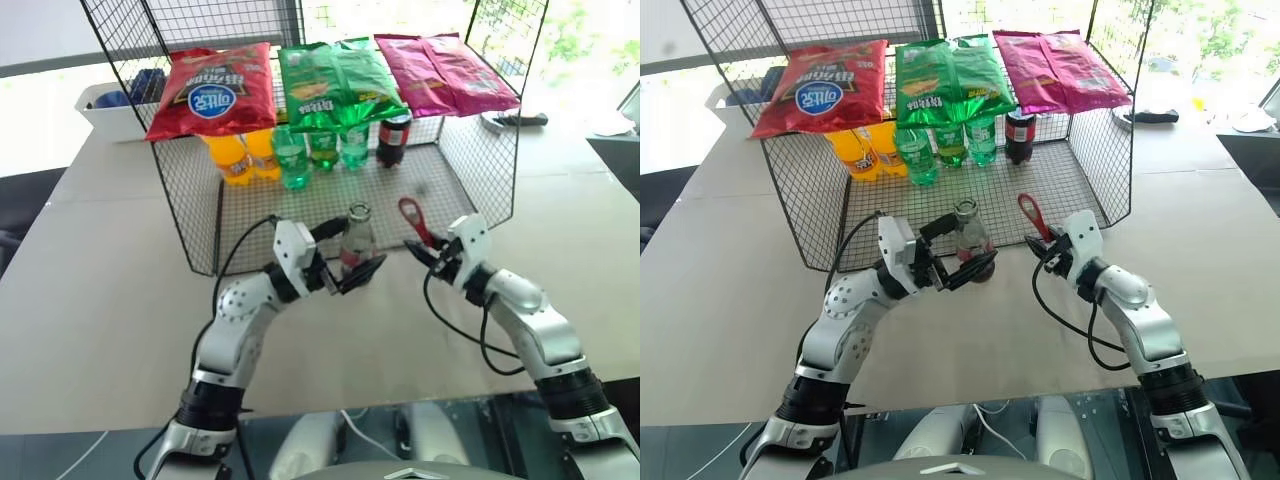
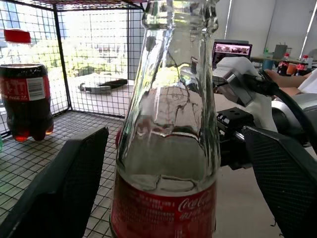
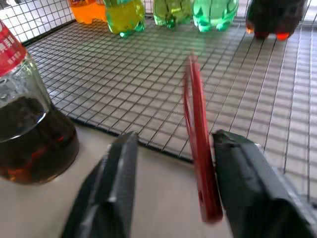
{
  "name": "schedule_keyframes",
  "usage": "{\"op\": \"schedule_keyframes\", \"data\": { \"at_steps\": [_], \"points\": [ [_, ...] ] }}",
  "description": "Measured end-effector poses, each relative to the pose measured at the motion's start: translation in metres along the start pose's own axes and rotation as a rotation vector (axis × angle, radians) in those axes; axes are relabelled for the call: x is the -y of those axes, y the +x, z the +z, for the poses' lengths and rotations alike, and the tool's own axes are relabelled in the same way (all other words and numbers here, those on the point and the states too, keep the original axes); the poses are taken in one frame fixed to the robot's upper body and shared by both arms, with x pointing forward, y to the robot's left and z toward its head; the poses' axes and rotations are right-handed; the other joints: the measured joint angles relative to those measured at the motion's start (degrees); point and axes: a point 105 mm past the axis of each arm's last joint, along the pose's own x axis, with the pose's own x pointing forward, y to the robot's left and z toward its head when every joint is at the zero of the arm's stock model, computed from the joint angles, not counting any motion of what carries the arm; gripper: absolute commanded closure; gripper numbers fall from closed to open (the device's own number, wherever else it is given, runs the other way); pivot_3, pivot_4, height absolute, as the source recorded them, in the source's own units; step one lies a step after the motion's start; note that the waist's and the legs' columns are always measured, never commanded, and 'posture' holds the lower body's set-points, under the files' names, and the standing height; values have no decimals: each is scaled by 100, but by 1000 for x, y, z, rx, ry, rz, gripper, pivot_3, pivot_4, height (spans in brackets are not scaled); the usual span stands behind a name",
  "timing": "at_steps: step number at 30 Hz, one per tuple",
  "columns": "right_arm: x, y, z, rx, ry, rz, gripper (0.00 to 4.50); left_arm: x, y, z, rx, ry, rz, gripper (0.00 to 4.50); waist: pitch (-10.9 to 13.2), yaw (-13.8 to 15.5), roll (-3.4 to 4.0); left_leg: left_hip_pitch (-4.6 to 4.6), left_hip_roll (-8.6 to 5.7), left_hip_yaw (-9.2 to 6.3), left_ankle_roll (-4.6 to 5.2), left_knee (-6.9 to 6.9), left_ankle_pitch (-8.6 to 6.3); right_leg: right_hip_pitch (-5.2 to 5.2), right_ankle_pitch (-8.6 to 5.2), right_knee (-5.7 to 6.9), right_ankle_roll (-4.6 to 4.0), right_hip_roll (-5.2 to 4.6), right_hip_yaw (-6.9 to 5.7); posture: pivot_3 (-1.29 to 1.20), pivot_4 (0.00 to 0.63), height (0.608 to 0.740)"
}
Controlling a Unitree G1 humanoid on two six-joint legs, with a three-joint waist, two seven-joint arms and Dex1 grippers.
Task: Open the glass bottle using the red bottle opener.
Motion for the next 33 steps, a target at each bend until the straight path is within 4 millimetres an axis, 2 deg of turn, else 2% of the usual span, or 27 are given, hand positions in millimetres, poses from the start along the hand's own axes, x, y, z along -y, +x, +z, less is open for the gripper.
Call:
{"op": "schedule_keyframes", "data": {
  "at_steps": [1, 2, 3, 9, 12, 18, 23, 28, 33],
  "points": [
    [0, -1, 0, -8, 8, 1, 671, 0, -1, 1, -1, 2, 3, 0, 0, -1, 0, 0, 0, 0, 0, 0, 0, 0, 0, 0, 0, 0, 0, 0, 150, 734],
    [1, -4, -1, -28, 28, -4, 132, -1, -4, 2, -2, 3, 11, 0, 0, -1, 0, 0, 0, 0, 0, 0, 0, 0, 0, 0, 0, 0, -1, 0, 150, 734],
    [4, -7, -4, -47, 49, -16, 11, -3, -7, 3, -6, 9, 19, 0, 0, -1, 0, 0, 0, -1, 0, -1, 0, 0, 0, -1, 0, 0, -1, 0, 150, 734],
    [22, -27, -18, -118, 91, -93, 11, -5, -21, 18, -16, 48, 63, 0, -1, 0, 1, 1, 0, 3, 0, -1, 0, 0, 0, 0, 0, -1, -2, 0, 150, 734],
    [24, -34, -21, -125, 85, -94, 11, -5, -28, 21, -21, 44, 88, 0, -1, 0, 1, 1, 0, 3, 0, -1, 0, 0, 0, 0, 0, -1, -2, 0, 150, 734],
    [18, -58, -31, -116, 43, -26, 11, 5, -65, 24, -79, 3, 194, 0, -2, -2, 3, 5, 3, 7, 0, -2, -1, 3, 0, 0, 1, -1, 2, 0, 150, 734],
    [20, -66, -33, -123, -23, 8, 11, 13, -95, 10, -169, -54, 270, 0, -2, 3, 3, 11, 3, 18, -1, 0, -1, 8, 0, 0, 1, -1, 0, 0, 150, 734],
    [9, -69, -34, -105, -141, 122, 11, 14, -135, -31, -371, -83, 427, 0, -2, 4, 2, 15, 11, 21, -1, 0, -1, 12, 1, 1, 1, 2, -1, 0, 150, 734],
    [-2, -73, -28, -57, -172, 224, 11, 16, -149, -33, -411, -79, 494, 0, -3, 17, 0, 15, 12, 21, -1, 5, -2, 17, 2, 0, 2, 0, 1, 0, 150, 734]
  ]
}}
